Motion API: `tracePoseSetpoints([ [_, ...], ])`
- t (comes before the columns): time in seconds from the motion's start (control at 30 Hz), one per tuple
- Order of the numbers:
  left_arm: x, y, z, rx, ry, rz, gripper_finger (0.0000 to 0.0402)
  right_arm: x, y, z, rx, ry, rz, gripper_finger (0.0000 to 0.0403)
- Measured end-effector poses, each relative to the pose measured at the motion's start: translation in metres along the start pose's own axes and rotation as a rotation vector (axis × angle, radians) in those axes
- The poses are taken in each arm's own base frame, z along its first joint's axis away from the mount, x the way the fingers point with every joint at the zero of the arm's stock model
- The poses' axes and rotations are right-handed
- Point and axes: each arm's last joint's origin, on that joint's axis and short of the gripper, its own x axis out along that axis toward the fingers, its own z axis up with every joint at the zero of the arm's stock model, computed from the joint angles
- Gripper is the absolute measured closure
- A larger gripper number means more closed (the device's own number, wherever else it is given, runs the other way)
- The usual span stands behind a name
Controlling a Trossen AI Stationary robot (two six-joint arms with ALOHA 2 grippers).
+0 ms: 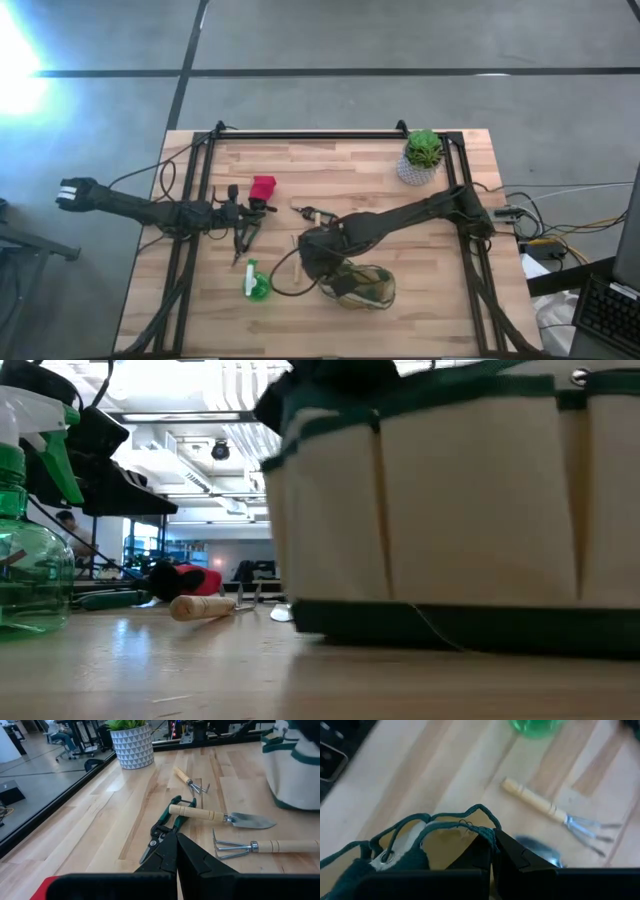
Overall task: Pick & Place Garden tools in Gardening bag
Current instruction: Prepare the white gardening bag
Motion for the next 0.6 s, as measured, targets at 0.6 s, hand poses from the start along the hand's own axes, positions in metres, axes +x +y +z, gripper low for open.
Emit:
tracePoseSetpoints([
  [0.6,0.0,0.0,0.0,0.001,0.001,0.0,0.0399,0.008,-0.021,0.018,-0.039,-0.074,-0.011,0.0395],
])
